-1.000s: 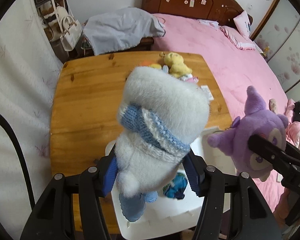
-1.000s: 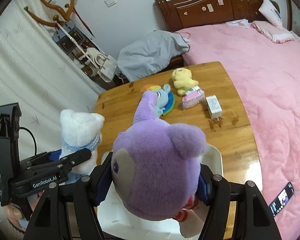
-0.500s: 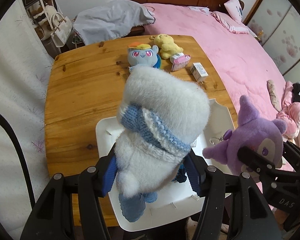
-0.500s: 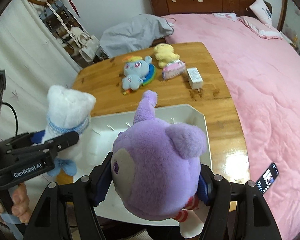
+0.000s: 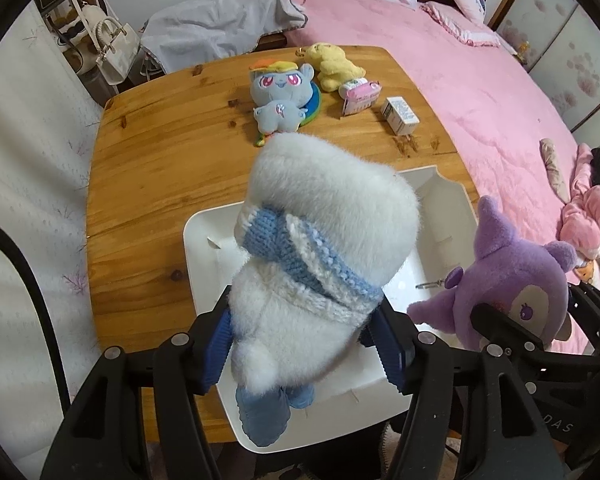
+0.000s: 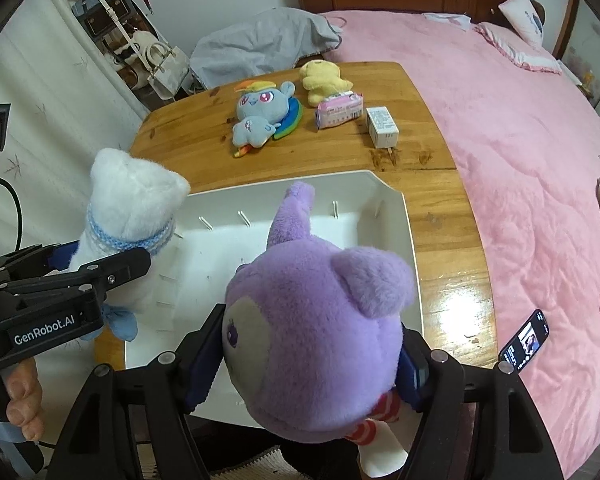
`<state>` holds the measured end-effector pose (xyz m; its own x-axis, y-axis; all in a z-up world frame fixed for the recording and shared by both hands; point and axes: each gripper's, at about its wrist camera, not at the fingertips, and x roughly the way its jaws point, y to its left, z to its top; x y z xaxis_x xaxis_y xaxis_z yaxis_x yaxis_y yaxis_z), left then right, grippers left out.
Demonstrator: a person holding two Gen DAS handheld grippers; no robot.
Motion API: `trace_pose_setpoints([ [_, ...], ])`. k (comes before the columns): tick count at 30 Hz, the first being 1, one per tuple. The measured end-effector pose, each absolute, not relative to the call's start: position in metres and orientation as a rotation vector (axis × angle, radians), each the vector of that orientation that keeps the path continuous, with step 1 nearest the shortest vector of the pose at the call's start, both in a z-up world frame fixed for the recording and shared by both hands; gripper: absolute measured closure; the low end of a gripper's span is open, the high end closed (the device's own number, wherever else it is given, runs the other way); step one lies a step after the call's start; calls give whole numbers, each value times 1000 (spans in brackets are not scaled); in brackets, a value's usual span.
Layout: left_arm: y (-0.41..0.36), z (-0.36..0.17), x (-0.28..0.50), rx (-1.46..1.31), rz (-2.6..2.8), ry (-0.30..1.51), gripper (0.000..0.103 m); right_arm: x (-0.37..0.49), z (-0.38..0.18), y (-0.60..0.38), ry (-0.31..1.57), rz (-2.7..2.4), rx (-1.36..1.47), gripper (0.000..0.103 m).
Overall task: Organize objects
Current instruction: 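Carry the white plush and purple plush over the tray with both tools, then lower both plushes into the tray and open both tools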
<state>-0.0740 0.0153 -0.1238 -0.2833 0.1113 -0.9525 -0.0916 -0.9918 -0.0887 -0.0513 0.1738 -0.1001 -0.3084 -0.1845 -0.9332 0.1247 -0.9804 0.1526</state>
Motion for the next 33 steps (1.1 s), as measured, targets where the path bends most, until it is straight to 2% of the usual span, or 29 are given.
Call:
trace_pose_setpoints([
  [10,28,-131,-68,-1807,2438,113,36,-52,-108,172,-76,-2374,1742,26],
  [15,25,-131,-71,-1815,2425,54,32,-53,-112,172,-70,-2352,1753,22],
  [16,24,-131,-72,-1820,2420,36,28,-53,-112,172,-71,-2350,1752,22],
  [17,22,-132,-74,-1828,2407,-1,19,-53,-111,171,-70,-2352,1749,22],
  [19,17,-132,-76,-1834,2410,-49,12,-53,-109,171,-71,-2353,1742,22],
  [33,13,-127,-82,-1837,2460,-69,10,-55,-101,169,-40,-2348,1704,22],
])
